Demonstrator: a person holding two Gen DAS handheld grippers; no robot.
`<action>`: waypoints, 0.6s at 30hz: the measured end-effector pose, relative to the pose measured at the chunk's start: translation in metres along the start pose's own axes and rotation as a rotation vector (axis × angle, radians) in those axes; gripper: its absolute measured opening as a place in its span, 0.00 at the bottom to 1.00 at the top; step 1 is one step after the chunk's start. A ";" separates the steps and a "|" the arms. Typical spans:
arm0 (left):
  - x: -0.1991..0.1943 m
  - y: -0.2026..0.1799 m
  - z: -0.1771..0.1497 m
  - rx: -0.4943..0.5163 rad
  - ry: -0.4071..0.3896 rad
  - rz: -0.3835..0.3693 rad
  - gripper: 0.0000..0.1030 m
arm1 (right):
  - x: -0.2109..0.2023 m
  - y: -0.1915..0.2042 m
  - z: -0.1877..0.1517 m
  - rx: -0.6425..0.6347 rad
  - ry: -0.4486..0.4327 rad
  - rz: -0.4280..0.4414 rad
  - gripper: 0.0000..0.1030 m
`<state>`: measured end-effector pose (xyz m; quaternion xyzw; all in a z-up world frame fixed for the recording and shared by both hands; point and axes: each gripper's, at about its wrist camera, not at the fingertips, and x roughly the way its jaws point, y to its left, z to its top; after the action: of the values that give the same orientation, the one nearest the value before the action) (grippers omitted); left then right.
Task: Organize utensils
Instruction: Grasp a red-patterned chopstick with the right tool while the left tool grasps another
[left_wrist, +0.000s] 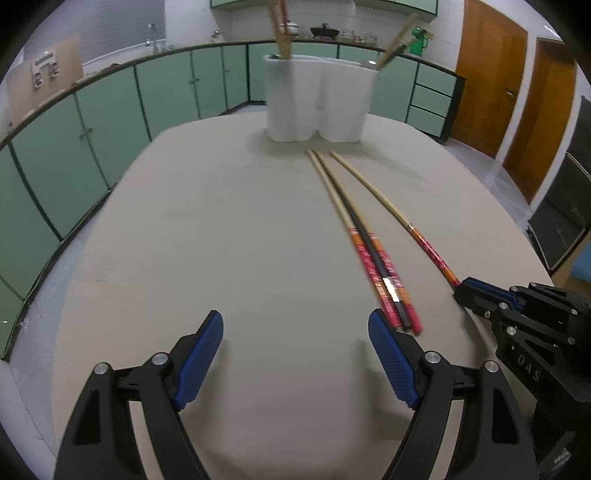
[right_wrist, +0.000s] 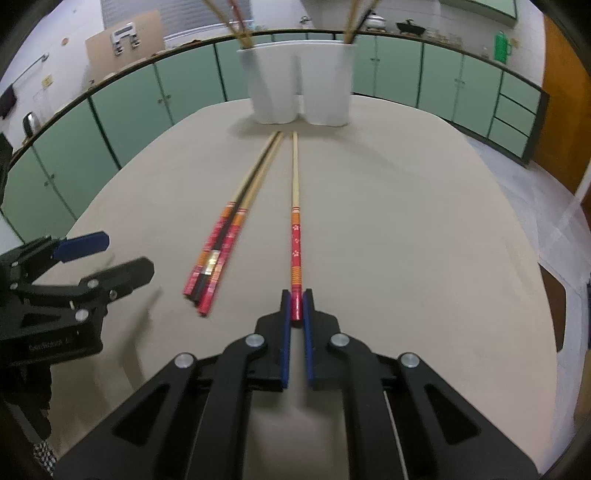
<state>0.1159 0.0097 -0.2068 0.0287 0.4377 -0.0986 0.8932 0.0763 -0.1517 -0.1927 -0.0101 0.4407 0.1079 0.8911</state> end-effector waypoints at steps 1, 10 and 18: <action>0.002 -0.003 0.000 0.004 0.004 -0.005 0.77 | -0.001 -0.004 0.000 0.007 -0.001 -0.003 0.05; 0.016 -0.023 0.003 0.024 0.029 -0.016 0.77 | 0.000 -0.014 -0.002 0.026 -0.006 0.004 0.05; 0.016 -0.020 0.001 0.016 0.030 0.040 0.77 | 0.001 -0.016 -0.002 0.031 -0.006 0.011 0.05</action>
<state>0.1221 -0.0129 -0.2180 0.0459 0.4497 -0.0838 0.8881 0.0784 -0.1670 -0.1957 0.0065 0.4398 0.1061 0.8918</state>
